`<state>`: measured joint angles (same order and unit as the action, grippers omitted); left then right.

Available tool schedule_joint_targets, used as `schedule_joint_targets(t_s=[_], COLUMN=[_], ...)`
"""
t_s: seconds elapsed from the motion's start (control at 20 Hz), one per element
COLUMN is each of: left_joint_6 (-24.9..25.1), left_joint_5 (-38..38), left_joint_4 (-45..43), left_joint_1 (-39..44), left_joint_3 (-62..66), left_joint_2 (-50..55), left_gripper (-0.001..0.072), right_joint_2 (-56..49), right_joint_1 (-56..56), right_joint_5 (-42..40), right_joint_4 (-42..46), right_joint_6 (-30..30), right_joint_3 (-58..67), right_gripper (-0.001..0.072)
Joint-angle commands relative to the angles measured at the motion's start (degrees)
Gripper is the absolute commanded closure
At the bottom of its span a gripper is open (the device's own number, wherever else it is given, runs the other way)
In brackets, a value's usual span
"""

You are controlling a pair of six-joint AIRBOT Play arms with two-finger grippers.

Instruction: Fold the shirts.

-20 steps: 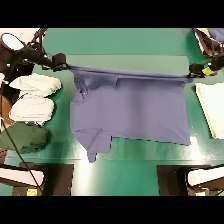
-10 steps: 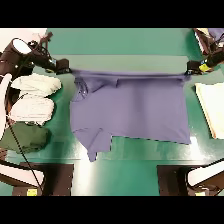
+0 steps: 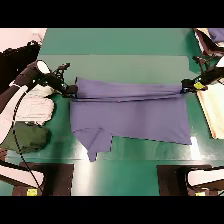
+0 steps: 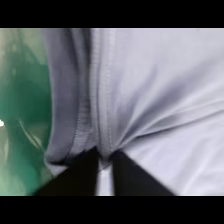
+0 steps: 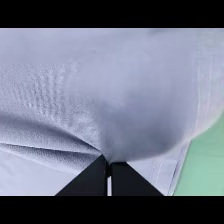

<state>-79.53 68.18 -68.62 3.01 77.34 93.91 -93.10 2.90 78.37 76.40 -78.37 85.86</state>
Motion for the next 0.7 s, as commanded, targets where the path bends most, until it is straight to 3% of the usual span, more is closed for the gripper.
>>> schedule_joint_targets(t_s=[0.0, 0.05, 0.1, 0.3, 0.65], left_joint_6=[-3.06, -3.06, -3.08, -3.78, -6.25], left_joint_5=[2.84, 5.29, 7.19, 8.55, 2.34], left_joint_4=[-1.68, -1.9, -2.1, -2.93, 9.4], left_joint_1=[0.0, -0.35, -0.7, -1.46, -1.2], left_joint_3=[-1.49, -1.4, -1.42, -6.99, -41.05], left_joint_2=[-0.07, -0.17, -0.76, -10.93, -32.72], left_gripper=[0.0126, 0.0182, 0.022, 0.0219, 0.022], right_joint_2=[1.81, 2.4, 3.32, 10.99, 24.02], right_joint_1=[-0.04, 0.07, 0.13, 1.36, 5.66], right_joint_5=[0.28, 0.22, 0.44, 1.53, 0.68], right_joint_4=[-0.35, -0.37, -0.35, -0.46, -13.53], right_joint_6=[-0.02, -0.04, -0.04, -0.02, 2.64], right_joint_3=[-2.54, -2.54, -2.54, -6.58, -20.9], right_gripper=[0.0597, 0.04, 0.0346, 0.0347, 0.0347])
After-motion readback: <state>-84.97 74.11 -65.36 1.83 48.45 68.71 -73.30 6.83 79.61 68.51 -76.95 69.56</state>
